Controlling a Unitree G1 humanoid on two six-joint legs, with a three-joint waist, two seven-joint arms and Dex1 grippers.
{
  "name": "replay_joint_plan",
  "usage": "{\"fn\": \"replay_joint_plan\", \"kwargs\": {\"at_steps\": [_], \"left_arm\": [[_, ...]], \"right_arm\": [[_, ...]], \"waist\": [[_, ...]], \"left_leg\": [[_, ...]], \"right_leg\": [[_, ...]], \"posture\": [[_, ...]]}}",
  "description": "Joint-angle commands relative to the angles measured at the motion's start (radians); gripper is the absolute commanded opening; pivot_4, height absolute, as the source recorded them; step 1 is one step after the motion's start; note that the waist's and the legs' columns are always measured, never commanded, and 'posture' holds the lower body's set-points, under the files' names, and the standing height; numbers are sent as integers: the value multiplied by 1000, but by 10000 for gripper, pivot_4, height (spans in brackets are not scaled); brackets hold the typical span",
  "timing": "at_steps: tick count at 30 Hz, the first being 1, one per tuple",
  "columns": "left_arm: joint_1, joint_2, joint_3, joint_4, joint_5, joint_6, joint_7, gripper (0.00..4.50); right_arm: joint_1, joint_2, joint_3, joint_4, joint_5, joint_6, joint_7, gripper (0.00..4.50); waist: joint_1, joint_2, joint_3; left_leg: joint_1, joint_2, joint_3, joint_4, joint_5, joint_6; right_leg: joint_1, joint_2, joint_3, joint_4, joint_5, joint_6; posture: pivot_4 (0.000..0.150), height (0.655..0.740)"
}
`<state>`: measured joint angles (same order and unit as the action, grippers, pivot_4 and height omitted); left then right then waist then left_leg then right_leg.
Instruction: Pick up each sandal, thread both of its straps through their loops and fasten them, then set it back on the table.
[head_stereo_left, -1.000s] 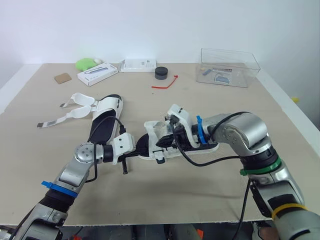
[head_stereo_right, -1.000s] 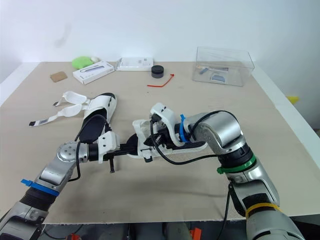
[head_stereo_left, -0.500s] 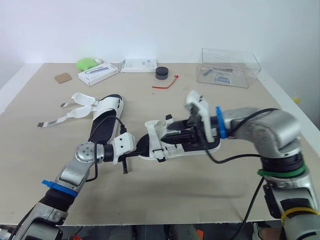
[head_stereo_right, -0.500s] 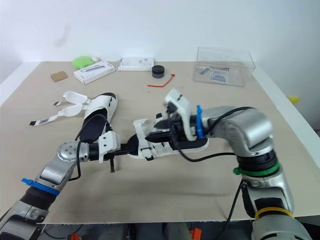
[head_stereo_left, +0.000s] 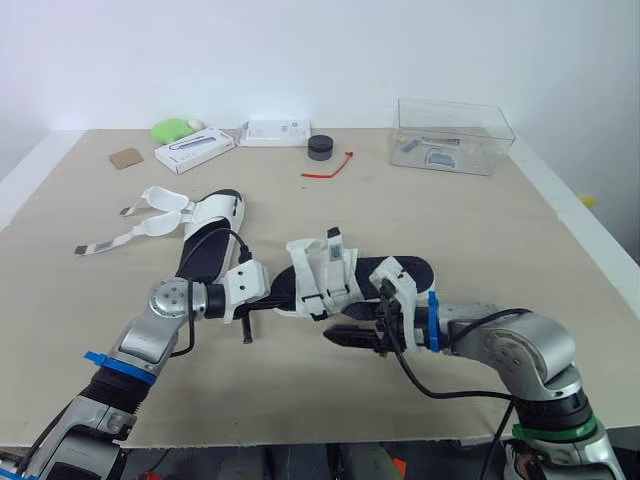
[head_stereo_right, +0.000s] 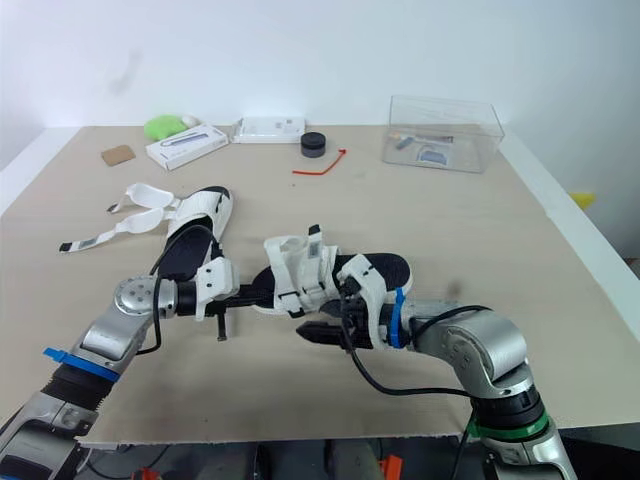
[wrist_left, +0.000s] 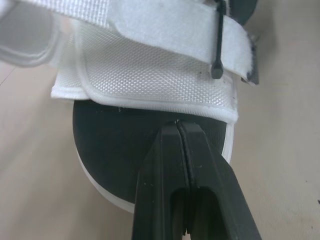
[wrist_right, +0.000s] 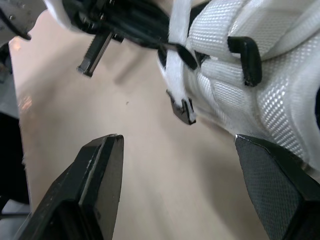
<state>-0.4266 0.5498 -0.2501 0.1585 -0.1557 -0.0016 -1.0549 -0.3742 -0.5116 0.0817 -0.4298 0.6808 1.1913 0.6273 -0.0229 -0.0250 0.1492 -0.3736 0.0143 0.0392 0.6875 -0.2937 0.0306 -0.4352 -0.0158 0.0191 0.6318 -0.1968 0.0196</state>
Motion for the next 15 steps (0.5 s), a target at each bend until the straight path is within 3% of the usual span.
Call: {"fn": "replay_joint_plan", "kwargs": {"at_steps": [1,12,15], "left_arm": [[30,22,-31,65,50,28,-22,0],[41,17,-28,53,62,31,-15,0],[54,22,-26,40,62,36,-11,0]], "right_arm": [[-47,54,-34,-12,20,-19,-40,38090],[-87,110,-10,-17,66,49,-52,38090],[-88,110,10,-2,61,53,-47,23818]], "waist": [[0,0,0],[0,0,0],[0,0,0]], "left_leg": [[0,0,0,0,0,0],[0,3,-1,0,0,0],[0,3,-1,0,0,0]], "right_leg": [[0,1,1,0,0,0],[0,2,1,0,1,-3],[0,2,1,0,0,-4]], "posture": [[1500,7400],[1500,7400],[1500,7400]]}}
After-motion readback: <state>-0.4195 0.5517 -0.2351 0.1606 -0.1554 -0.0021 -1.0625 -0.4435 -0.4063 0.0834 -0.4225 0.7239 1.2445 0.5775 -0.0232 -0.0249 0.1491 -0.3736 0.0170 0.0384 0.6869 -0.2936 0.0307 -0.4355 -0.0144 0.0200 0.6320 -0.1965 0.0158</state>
